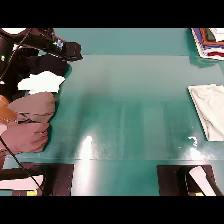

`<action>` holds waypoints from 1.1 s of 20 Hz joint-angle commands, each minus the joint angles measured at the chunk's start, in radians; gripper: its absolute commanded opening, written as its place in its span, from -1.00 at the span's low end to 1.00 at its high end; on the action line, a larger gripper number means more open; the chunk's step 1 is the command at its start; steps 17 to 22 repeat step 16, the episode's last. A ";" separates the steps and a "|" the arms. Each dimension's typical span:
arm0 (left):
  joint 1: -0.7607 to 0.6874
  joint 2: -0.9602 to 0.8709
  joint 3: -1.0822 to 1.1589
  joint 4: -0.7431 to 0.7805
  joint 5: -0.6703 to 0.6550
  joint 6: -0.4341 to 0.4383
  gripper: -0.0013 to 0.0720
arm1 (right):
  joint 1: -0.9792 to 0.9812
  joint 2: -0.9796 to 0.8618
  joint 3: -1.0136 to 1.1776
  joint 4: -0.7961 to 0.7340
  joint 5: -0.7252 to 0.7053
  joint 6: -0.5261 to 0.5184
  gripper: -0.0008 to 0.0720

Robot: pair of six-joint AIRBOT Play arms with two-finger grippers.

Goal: Fold the shirts.

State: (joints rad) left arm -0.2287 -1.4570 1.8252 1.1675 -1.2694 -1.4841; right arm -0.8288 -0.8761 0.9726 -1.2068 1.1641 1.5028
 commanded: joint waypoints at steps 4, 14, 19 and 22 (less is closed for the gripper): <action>0.000 0.000 0.000 0.000 -0.001 -0.001 -0.91 | 0.464 0.040 0.035 0.186 0.013 0.000 0.88; 0.000 0.000 0.000 0.000 -0.001 -0.001 -0.91 | 0.945 -0.087 0.035 0.186 -0.011 -0.019 -0.95; 0.000 0.000 0.000 0.000 -0.001 -0.001 -0.90 | 0.962 -0.102 0.035 0.187 -0.009 -0.019 -0.94; 0.000 0.000 0.000 0.000 -0.001 -0.001 -0.90 | 0.962 -0.102 0.035 0.187 -0.009 -0.019 -0.94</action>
